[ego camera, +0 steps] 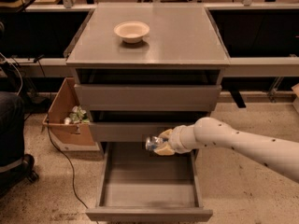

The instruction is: Place redbull can into bottom drawer

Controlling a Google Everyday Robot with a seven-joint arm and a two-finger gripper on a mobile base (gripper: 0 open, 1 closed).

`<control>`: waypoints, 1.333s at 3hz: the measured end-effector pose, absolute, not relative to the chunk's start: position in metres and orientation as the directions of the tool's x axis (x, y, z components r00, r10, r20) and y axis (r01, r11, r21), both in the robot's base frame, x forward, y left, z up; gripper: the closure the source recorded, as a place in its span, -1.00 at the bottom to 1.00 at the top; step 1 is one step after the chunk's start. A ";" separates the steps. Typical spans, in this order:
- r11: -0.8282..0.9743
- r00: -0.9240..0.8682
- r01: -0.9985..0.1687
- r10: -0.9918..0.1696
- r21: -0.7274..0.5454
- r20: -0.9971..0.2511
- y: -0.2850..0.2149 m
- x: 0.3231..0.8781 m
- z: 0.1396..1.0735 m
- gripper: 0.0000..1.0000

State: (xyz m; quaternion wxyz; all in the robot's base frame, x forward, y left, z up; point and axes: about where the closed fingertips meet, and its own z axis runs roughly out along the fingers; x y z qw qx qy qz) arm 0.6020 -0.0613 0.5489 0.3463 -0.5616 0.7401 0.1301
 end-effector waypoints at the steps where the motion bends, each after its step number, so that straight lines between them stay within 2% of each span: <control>1: 0.335 -0.126 -0.921 -0.735 -0.196 -0.666 -0.043 0.622 0.477 1.00; 2: 0.332 -0.136 -0.927 -0.733 -0.176 -0.667 -0.032 0.628 0.431 1.00; 3: 0.329 -0.133 -0.926 -0.740 -0.183 -0.659 -0.033 0.630 0.425 1.00; 4: 0.305 -0.111 -0.923 -0.793 -0.233 -0.599 -0.044 0.638 0.379 1.00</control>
Offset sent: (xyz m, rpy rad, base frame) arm 0.0382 0.0364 -0.1578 0.0111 0.0211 0.0058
